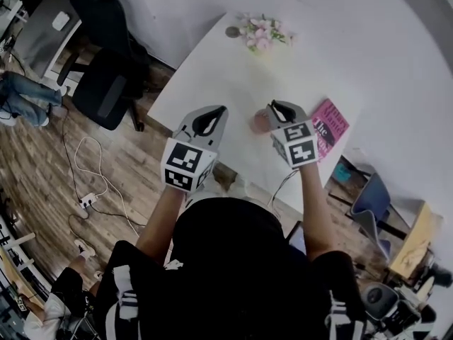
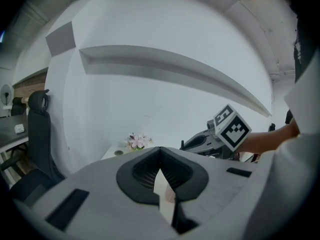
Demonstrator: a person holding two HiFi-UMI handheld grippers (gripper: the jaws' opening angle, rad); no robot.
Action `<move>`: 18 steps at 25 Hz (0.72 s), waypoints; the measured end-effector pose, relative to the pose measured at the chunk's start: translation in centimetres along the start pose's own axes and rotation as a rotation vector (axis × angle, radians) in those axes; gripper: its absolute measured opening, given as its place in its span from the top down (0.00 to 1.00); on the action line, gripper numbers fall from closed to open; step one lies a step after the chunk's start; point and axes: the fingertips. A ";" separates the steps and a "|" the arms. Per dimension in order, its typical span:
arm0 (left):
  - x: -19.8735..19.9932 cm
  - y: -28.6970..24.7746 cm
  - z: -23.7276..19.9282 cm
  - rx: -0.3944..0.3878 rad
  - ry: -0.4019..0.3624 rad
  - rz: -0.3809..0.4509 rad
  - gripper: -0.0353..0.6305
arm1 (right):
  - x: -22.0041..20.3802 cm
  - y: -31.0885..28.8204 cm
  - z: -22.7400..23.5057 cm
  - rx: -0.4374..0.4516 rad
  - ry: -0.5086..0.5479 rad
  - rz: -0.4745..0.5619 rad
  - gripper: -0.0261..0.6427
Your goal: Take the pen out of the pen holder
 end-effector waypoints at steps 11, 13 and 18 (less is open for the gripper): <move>5.1 2.3 1.1 0.038 -0.070 0.119 0.92 | 5.3 9.3 1.5 -0.077 -0.080 0.271 0.86; 6.0 2.6 1.5 0.038 -0.088 0.133 0.92 | 6.2 10.9 1.7 -0.095 -0.077 0.309 0.86; 7.6 3.4 2.4 0.040 -0.126 0.159 0.92 | 7.7 14.2 2.0 -0.132 -0.063 0.393 0.86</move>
Point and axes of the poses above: the fingertips, and each gripper's own axes: y backward along the fingers, z to its right, x out of its top, and after that the axes turned 12 degrees about -z, right-handed
